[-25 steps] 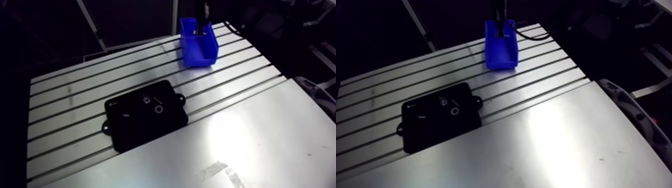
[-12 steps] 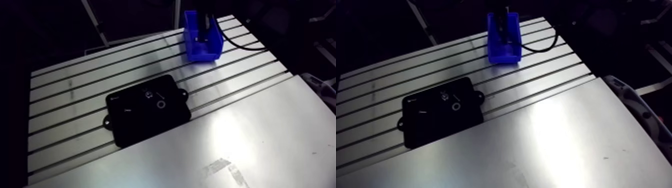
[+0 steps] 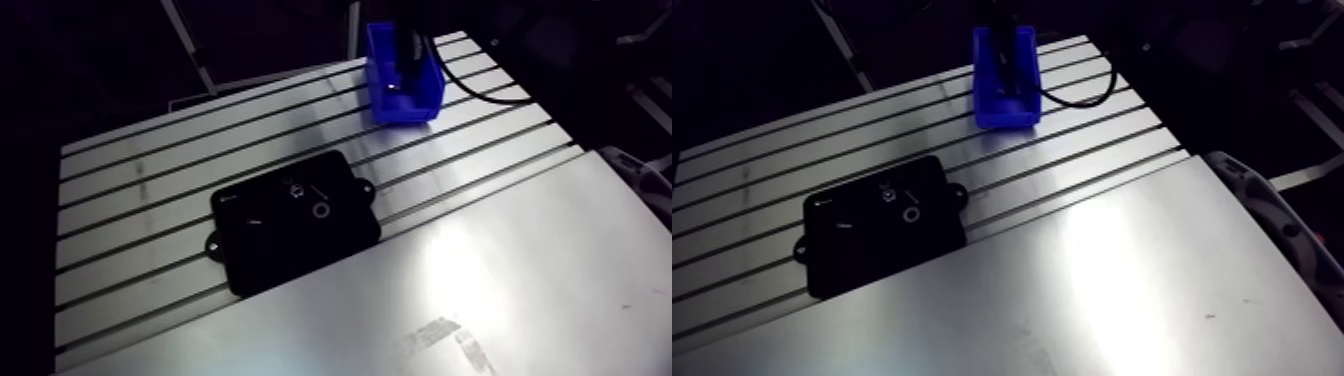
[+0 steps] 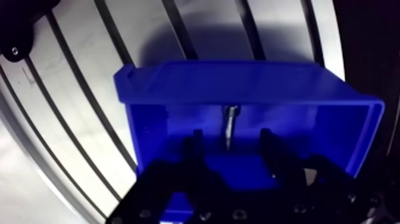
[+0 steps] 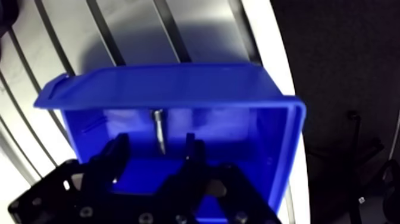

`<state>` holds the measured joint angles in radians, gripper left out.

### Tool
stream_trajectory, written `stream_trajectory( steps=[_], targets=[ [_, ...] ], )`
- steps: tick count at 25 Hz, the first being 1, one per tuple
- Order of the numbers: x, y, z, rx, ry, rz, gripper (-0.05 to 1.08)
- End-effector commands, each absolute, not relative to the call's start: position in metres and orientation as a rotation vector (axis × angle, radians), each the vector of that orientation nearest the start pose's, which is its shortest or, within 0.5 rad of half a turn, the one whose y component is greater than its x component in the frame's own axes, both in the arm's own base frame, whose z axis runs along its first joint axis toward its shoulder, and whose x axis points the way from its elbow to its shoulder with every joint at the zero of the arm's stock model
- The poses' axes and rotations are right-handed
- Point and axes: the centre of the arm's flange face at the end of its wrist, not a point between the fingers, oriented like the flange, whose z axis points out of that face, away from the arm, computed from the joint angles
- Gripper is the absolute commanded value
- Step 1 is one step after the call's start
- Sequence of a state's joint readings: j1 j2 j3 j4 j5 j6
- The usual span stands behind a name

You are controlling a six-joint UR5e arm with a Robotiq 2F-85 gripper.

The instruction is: Pick up the M10 bolt from the tray and put it into the blue bin.

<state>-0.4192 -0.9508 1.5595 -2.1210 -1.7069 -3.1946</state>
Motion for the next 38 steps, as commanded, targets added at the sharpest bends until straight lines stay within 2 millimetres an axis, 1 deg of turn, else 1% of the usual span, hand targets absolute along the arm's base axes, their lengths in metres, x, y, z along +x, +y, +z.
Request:
stream_trajectory(
  steps=[1, 3, 4, 6, 8, 9, 10, 11, 13, 16, 17, 18, 19, 20, 21, 22, 23, 27, 29, 30, 33, 36, 38],
  targets=[
    [-0.652, 0.157, 0.24, -1.685, 2.465, -0.068, 0.01],
    [-0.65, 0.152, 0.275, -1.675, 2.496, -0.118, 0.01],
    [-0.65, 0.151, 0.287, -1.671, 2.507, -0.118, 0.01],
    [-0.65, 0.144, 0.32, -1.652, 2.535, -0.104, 0.01],
    [-0.649, 0.134, 0.347, -1.639, 2.566, -0.101, 0.01],
    [-0.649, 0.128, 0.361, -1.608, 2.598, -0.097, 0.01],
    [-0.649, 0.12, 0.371, -1.567, 2.63, -0.087, 0.01],
    [-0.65, 0.11, 0.388, -1.487, 2.691, -0.068, 0.01],
    [-0.649, 0.088, 0.416, -1.227, 2.834, -0.049, 0.01],
    [-0.644, 0.055, 0.462, -0.757, 3.03, -0.054, 0.01],
    [-0.643, 0.045, 0.472, -0.597, 3.06, -0.063, 0.01],
    [-0.642, 0.035, 0.477, -0.472, 3.07, -0.07, 0.01],
    [-0.642, 0.028, 0.479, -0.391, 3.075, -0.068, 0.01],
    [-0.642, 0.019, 0.479, -0.325, 3.078, -0.067, 0.01],
    [-0.642, 0.015, 0.474, -0.269, 3.076, -0.071, 0.01],
    [-0.642, 0.02, 0.474, -0.239, 3.077, -0.072, 0.01],
    [-0.642, 0.019, 0.472, -0.22, 3.077, -0.074, 0.01],
    [-0.637, 0.024, 0.461, -0.03, 3.053, -0.076, 0.01],
    [-0.624, 0.021, 0.47, 0.031, 3.063, -0.074, 0.01],
    [-0.618, 0.016, 0.472, 0.053, 3.063, -0.078, 0.01],
    [-0.604, 0.006, 0.485, 0.053, 3.082, -0.082, 0.01],
    [-0.597, -0.003, 0.49, 0.048, 3.087, -0.089, 0.01],
    [-0.596, -0.005, 0.491, 0.048, 3.088, -0.086, 0.01]
  ],
)
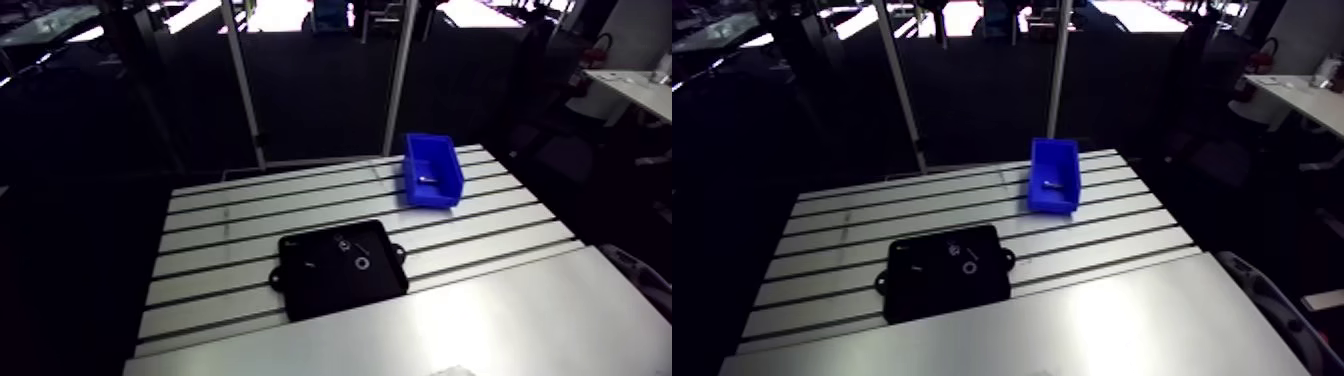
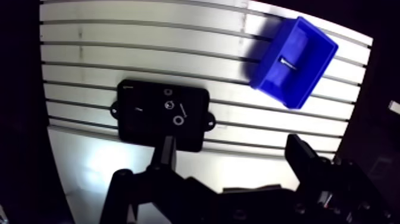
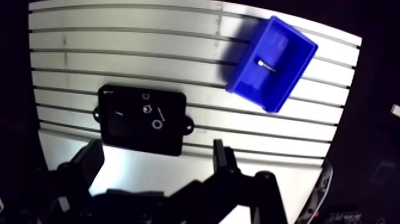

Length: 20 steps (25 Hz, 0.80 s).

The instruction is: Pick up the M10 bolt from the tray and put it into the blue bin.

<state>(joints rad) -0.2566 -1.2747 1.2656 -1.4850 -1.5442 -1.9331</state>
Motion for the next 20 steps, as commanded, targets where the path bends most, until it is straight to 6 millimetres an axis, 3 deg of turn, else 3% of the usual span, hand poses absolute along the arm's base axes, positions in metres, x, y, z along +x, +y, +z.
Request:
stream_trajectory(
  steps=[1, 7, 20],
  targets=[
    [-0.594, -0.007, 0.493, 0.046, 3.091, -0.085, 0.01],
    [-0.588, -0.008, 0.506, 0.045, 3.112, -0.072, 0.01],
    [-0.564, -0.012, 0.508, 0.045, 3.113, -0.057, 0.01]
  ],
)
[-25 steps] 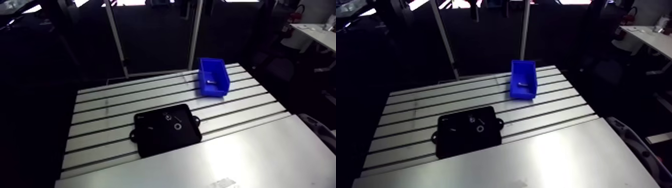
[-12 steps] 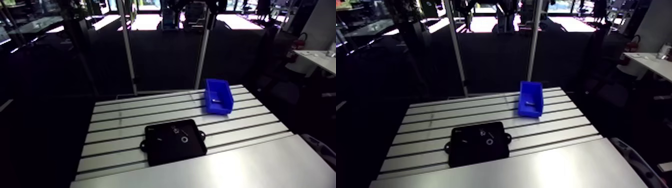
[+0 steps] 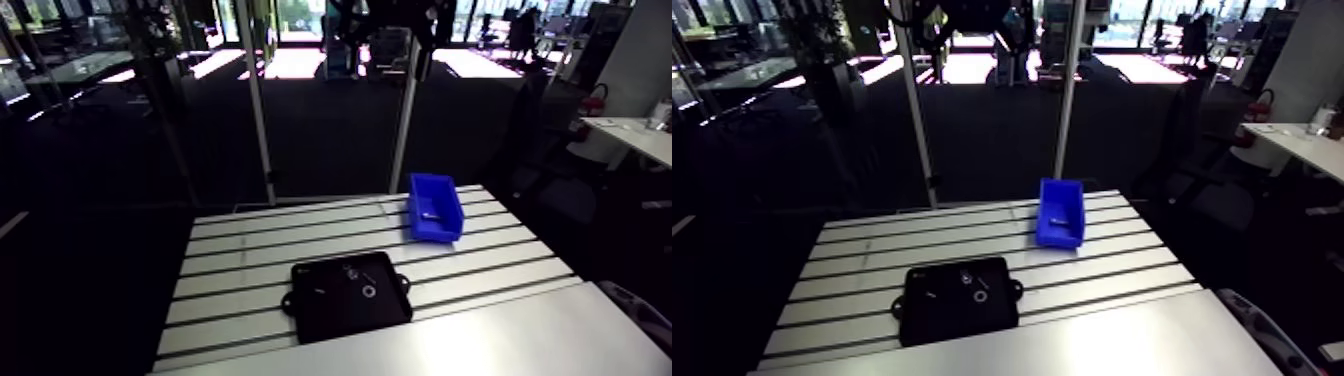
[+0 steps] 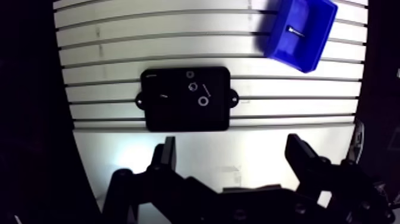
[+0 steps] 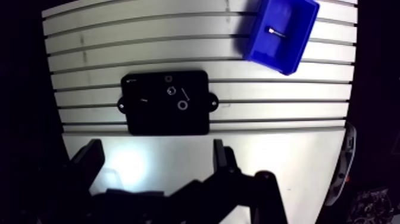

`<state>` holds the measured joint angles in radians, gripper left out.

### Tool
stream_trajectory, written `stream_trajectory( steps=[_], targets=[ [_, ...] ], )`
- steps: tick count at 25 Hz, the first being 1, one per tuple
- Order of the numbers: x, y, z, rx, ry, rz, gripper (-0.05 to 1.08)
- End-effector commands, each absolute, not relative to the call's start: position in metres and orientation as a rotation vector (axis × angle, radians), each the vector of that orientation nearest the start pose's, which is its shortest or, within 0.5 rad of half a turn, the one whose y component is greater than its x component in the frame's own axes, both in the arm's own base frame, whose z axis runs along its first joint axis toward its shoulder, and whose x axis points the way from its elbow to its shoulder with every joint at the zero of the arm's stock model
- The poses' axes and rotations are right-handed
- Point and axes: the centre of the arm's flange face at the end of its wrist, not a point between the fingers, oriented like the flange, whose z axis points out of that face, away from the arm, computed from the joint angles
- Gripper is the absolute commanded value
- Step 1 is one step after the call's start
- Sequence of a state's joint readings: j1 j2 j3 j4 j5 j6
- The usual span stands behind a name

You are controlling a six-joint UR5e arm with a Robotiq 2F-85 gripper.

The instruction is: Pick up the M10 bolt from the tray and put it into the blue bin.

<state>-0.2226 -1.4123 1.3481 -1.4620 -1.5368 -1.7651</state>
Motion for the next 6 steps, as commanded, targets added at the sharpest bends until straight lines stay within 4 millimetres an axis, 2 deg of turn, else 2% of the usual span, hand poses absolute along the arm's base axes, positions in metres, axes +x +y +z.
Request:
stream_trajectory(
  steps=[1, 6],
  targets=[
    [-0.5641, -0.012, 0.5079, 0.045, 3.113, -0.054, 0.01],
    [-0.5637, -0.0112, 0.5089, 0.047, 3.116, -0.053, 0.01]
  ],
)
